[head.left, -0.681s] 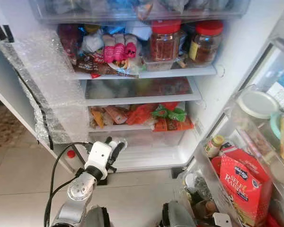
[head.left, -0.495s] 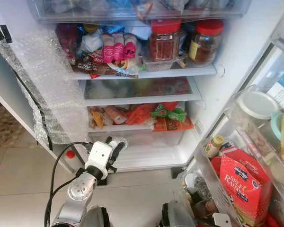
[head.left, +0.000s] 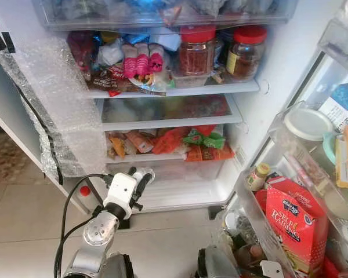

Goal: Restocking fridge

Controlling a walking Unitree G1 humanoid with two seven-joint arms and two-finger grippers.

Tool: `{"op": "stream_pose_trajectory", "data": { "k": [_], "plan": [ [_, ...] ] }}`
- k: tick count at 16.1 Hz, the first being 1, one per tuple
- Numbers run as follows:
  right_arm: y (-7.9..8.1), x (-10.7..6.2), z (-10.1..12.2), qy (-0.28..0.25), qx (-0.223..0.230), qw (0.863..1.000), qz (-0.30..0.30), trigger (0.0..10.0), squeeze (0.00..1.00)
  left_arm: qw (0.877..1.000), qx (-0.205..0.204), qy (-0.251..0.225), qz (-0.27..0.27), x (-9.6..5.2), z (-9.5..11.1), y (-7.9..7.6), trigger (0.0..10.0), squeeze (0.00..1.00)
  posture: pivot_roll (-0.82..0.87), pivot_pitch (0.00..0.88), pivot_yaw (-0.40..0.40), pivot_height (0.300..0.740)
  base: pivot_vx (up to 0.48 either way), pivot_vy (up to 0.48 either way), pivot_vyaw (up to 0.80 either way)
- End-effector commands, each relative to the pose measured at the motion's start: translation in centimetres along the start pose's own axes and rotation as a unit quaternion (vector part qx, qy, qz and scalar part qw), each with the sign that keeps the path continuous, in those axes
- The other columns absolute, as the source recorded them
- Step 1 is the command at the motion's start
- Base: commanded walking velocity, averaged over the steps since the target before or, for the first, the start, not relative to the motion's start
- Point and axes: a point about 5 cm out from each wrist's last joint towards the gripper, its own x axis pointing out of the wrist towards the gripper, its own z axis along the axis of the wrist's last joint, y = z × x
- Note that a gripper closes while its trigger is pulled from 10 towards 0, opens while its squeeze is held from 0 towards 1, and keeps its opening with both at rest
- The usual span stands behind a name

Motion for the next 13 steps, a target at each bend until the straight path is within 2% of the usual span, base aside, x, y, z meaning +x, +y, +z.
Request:
{"op": "stream_pose_trajectory", "data": {
  "k": [1, 5, 13],
  "plan": [
    [0.44, 0.05, -0.76, 0.013, 0.002, 1.0, 0.007, 10.0, 0.0, 1.0, 0.012, -0.017, -0.003, 0.15, 0.61, -0.07, 10.0, 0.0, -0.18, 0.125, -0.015, 0.64, 0.0, 0.0, 0.0],
    [0.4, 0.05, -0.57, 0.009, 0.0, 1.0, 0.007, 10.0, 0.0, 1.0, 0.014, -0.02, 0.017, 0.42, 0.85, 0.33, 10.0, 0.0, -0.18, 0.122, -0.019, 0.64, 0.0, 0.0, 0.0],
    [0.45, 0.05, -0.51, 0.008, -0.001, 1.0, 0.012, 10.0, 0.0, 1.0, 0.014, -0.019, 0.021, 0.56, 0.8, 0.35, 10.0, 0.0, -0.18, 0.118, -0.019, 0.64, 0.0, 0.0, 0.0]
  ]
}}
